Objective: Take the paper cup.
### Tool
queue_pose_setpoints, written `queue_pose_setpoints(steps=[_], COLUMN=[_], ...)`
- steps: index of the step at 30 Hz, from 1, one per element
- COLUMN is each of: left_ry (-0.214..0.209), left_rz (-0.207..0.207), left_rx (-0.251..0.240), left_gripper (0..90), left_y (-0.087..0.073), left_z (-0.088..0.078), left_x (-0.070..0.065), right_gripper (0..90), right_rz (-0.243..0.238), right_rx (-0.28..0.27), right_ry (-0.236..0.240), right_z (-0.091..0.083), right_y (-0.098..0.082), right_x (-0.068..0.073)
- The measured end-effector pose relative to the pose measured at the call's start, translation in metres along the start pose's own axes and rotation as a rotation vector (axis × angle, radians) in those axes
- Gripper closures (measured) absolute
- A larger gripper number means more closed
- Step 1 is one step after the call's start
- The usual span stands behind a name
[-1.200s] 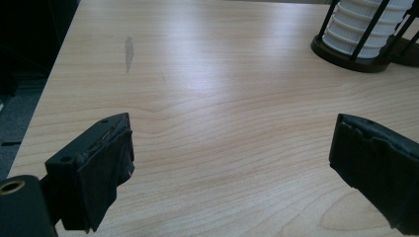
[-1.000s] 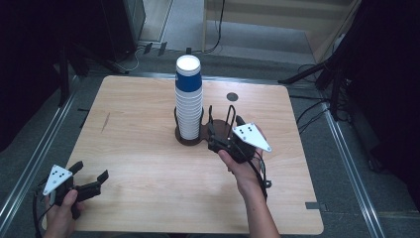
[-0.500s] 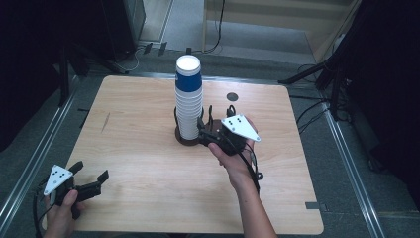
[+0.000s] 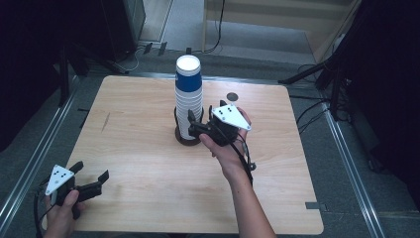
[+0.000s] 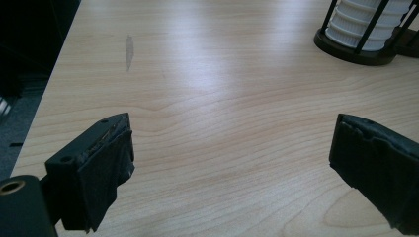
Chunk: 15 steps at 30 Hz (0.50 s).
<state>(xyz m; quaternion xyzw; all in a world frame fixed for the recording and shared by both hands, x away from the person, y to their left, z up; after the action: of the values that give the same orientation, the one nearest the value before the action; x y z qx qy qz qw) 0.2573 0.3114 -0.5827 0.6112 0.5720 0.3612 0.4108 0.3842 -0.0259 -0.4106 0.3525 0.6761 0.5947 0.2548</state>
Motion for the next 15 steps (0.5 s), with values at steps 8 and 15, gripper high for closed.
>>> queue_pose_setpoints(steps=[8, 15], left_ry=[0.007, 0.004], left_rz=[0.003, 0.011], left_rx=[-0.001, 0.002], left_gripper=[4.3, 4.3], left_y=[0.0, 0.0], left_z=[0.0, 0.0], left_x=[0.0, 0.0], right_gripper=[3.2, 3.2], right_rz=[-0.021, -0.006], right_rx=[-0.022, -0.03], right_ry=[-0.012, -0.015], right_z=[0.007, 0.016], right_y=[0.008, 0.014], right_x=[0.004, 0.003])
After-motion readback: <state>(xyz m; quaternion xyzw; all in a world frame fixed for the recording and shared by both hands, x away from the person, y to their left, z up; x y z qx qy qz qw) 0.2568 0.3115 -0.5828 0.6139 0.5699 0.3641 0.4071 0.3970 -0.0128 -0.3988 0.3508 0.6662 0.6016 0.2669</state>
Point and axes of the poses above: each handheld gripper's, and its own axes: z roughly forward along the jaws, y roughly out of its top, x roughly to its left, the point moved 8 cm from there along z, roughly forward along the jaws, and after that the axes turned 10 degrees about y, right-handed, at the moved point
